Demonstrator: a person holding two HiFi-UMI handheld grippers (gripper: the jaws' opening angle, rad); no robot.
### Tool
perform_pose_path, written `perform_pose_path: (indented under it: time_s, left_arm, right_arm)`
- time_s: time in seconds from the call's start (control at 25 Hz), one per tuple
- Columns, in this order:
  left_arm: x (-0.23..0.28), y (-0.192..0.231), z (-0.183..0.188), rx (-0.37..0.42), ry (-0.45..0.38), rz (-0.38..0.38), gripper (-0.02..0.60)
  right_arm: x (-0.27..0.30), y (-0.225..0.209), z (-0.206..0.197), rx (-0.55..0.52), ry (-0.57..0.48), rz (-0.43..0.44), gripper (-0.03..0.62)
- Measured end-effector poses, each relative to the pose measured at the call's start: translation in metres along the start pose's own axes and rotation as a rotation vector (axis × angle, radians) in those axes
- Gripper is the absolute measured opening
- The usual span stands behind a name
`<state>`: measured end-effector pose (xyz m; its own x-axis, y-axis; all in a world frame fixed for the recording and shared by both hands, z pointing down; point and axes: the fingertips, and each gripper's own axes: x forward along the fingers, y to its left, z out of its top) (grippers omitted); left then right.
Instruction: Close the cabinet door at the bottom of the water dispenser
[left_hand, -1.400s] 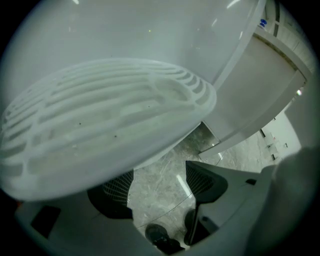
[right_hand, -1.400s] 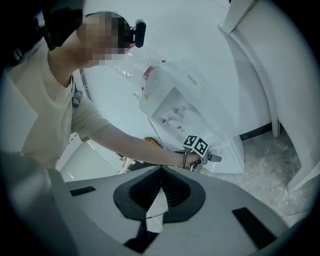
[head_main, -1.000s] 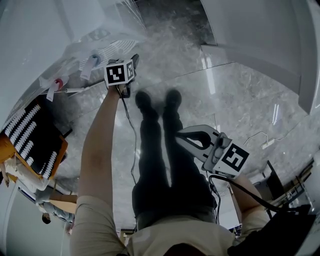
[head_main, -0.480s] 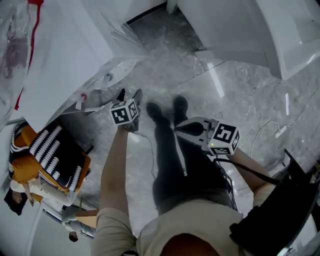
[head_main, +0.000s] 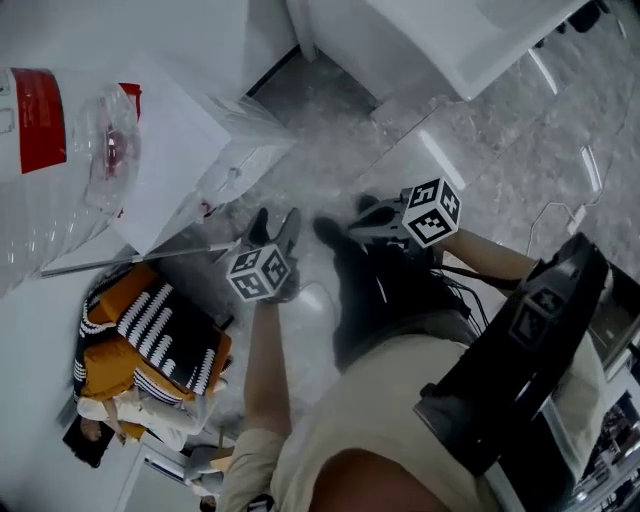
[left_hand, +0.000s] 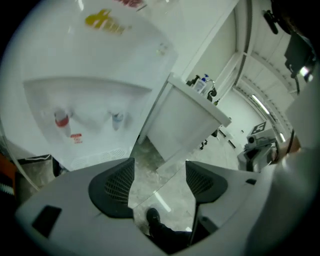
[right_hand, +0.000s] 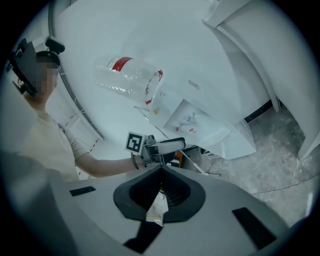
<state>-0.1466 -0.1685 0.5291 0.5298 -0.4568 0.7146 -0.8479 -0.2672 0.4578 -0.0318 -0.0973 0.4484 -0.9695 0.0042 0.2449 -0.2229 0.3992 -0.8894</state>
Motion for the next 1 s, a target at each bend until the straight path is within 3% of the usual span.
perform_pose_path:
  time_s: [0.16, 0.36, 0.52, 0.68, 0.72, 0.76, 0.84, 1.0]
  left_arm:
    - [-0.025, -0.030, 0.040, -0.004, -0.079, -0.055, 0.311]
    - [-0.039, -0.046, 0.072, 0.049, -0.125, -0.049, 0.311]
    - [-0.055, -0.078, 0.088, 0.057, -0.165, -0.086, 0.311]
    - [-0.081, -0.115, 0.100, 0.075, -0.222, -0.128, 0.308]
    - [-0.089, -0.122, 0.103, 0.077, -0.242, -0.127, 0.290]
    - [-0.098, -0.126, 0.105, 0.080, -0.261, -0.109, 0.218]
    - [-0.113, -0.128, 0.107, 0.088, -0.291, -0.048, -0.005]
    - [-0.135, -0.147, 0.097, 0.098, -0.285, -0.031, -0.006]
  right_arm:
    - [-0.006, 0.024, 0.027, -0.038, -0.035, 0.007, 0.011]
    - [-0.002, 0.053, 0.054, -0.100, -0.059, 0.066, 0.011]
    - [-0.002, 0.072, 0.053, -0.115, -0.019, 0.104, 0.011]
    - [-0.008, 0.089, 0.065, -0.127, -0.060, 0.121, 0.011]
    - [-0.010, 0.094, 0.070, -0.145, -0.072, 0.123, 0.011]
    - [-0.010, 0.100, 0.076, -0.165, -0.084, 0.127, 0.011]
    - [-0.012, 0.114, 0.088, -0.200, -0.108, 0.145, 0.011]
    - [-0.019, 0.145, 0.099, -0.242, -0.158, 0.178, 0.011]
